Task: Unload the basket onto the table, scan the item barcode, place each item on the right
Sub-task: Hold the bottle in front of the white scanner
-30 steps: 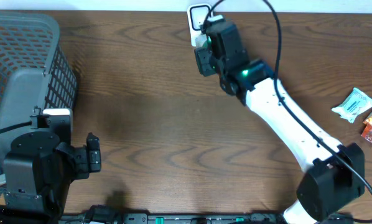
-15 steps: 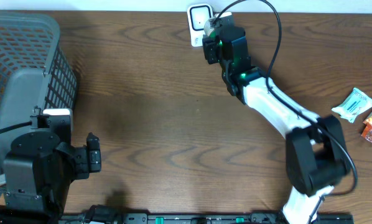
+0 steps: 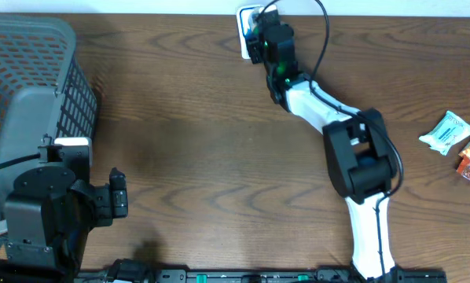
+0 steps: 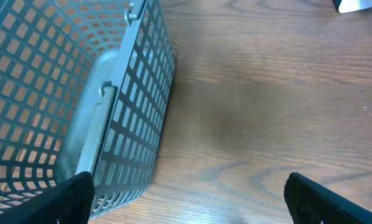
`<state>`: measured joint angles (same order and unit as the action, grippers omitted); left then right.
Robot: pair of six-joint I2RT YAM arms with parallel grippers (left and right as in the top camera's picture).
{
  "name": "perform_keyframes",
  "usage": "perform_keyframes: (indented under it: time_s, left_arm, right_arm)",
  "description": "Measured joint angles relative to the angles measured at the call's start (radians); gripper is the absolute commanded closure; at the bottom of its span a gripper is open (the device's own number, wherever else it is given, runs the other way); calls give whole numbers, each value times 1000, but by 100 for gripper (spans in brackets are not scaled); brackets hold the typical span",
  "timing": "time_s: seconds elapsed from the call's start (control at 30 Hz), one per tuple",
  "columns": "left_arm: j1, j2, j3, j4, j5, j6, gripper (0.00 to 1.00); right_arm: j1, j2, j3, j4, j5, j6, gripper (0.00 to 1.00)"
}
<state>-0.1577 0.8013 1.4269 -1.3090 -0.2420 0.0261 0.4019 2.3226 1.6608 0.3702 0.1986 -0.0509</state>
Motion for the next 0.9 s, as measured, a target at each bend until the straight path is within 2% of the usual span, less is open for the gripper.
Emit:
perform_keyframes:
  time_s: [0.23,0.57,0.77,0.9]
  left_arm:
    - [0,0,0,0,0,0,2]
    - [0,0,0,0,0,0,2]
    - [0,0,0,1,0,0,2]
    - [0,0,0,0,0,0,2]
  right_arm:
    - [0,131,167,2,3,-8,66]
    - [0,145,177,-2,47,-9,69]
    - [0,140,184,-166,89,-9,76]
    - [0,43,190,-412,90,-9,73]
